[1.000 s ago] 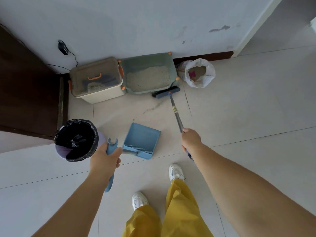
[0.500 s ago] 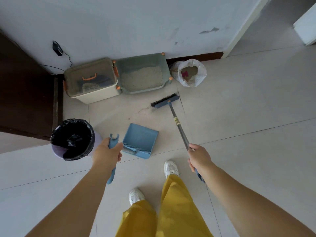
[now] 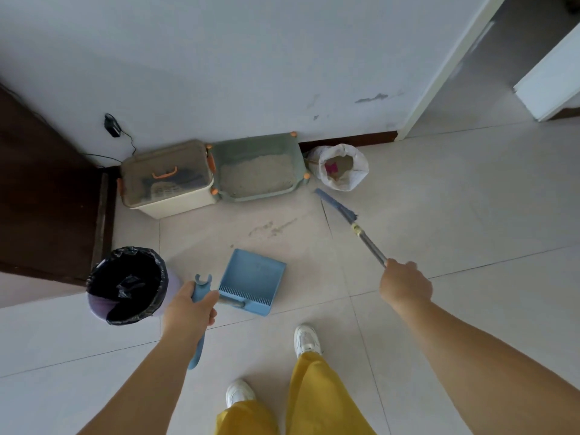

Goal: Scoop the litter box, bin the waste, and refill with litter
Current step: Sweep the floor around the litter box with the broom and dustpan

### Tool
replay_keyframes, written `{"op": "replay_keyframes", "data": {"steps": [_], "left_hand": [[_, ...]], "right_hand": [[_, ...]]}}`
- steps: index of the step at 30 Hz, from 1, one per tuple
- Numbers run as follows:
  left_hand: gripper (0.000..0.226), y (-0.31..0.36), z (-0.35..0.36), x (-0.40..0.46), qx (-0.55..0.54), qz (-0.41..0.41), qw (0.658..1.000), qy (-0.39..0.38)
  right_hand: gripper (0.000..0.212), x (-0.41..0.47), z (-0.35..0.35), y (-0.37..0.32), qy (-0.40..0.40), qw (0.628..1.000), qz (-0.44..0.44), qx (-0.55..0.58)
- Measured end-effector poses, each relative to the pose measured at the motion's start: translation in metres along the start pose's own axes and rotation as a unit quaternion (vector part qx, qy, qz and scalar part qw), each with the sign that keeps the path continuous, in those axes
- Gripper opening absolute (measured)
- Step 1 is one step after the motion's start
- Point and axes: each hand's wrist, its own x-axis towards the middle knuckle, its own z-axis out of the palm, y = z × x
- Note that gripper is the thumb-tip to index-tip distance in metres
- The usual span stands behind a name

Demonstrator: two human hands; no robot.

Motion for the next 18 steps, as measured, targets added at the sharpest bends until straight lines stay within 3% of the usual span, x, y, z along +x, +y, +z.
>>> {"op": "replay_keyframes", "data": {"steps": [3, 6, 9, 13, 18], "left_hand": [[0.007, 0.005, 0.004, 0.003, 0.006, -0.005, 1.0, 0.009], [0.007, 0.01, 0.007, 0.006, 0.013, -0.003, 1.0, 0.013], [0.007, 0.015, 0.009, 0.007, 0.029, 0.007, 0.999, 0.011], [0.007, 0.023, 0.012, 0.011, 0.03, 0.002, 0.999, 0.015], [0.003, 0.032, 0.018, 0.013, 0.015, -0.017, 1.0, 0.015]], "right_hand": [[0.032, 0.027, -0.004, -0.005, -0.04, 0.999, 0.027, 0.023], [0.022, 0.045, -0.001, -0.015, -0.186, 0.973, 0.04, 0.128], [0.027, 0.046, 0.004, -0.026, -0.204, 0.95, 0.022, 0.235], [0.028, 0.026, 0.005, -0.039, -0.239, 0.958, 0.001, 0.156], [0.036, -0.004, 0.012, -0.039, -0.269, 0.95, -0.049, 0.149]]}}
